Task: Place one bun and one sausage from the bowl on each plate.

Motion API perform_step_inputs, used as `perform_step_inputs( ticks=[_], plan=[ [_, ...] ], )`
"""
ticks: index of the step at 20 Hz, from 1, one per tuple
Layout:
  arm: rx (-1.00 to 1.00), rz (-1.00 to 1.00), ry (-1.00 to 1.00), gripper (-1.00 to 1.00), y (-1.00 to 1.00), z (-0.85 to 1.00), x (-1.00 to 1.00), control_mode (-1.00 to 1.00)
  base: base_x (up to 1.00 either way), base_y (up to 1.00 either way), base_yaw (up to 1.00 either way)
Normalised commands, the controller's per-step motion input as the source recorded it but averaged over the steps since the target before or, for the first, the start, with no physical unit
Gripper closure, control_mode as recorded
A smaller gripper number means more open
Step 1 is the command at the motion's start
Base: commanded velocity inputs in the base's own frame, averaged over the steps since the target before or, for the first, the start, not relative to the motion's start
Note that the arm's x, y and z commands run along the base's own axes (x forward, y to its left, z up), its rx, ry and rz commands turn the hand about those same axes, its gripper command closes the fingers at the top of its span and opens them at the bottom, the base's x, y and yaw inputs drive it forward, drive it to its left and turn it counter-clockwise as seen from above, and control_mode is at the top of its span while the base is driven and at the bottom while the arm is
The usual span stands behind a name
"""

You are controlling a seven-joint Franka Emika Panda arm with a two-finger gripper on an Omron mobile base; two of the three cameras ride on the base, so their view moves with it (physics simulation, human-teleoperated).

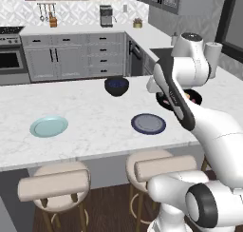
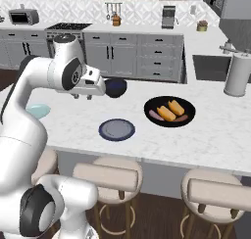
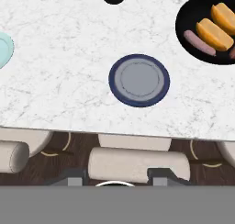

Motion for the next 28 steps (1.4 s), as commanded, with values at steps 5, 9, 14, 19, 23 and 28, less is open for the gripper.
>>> perform_step_inputs(
  ticks=[5,9,14,19,23,28],
  plan=[
    [0.00,0.00,-0.09,-1.00,-0.01,0.00,-0.39,-1.00,0.00,0.00,0.00],
    [0.00,0.00,-0.03,-1.00,-0.13,0.00,-0.16,1.00,-0.41,-0.70,0.00],
    [0.00,0.00,0.00,-1.00,0.00,0.00,0.00,1.00,-0.04,-1.00,0.00],
    [0.00,0.00,0.00,-1.00,0.00,0.00,0.00,1.00,0.46,-0.66,0.06],
    [0.00,0.00,0.00,-1.00,0.00,0.00,0.00,1.00,0.79,-0.33,0.08],
    [0.00,0.01,0.00,-1.00,-0.02,-0.08,0.20,-1.00,0.80,-0.15,0.06]
  ],
)
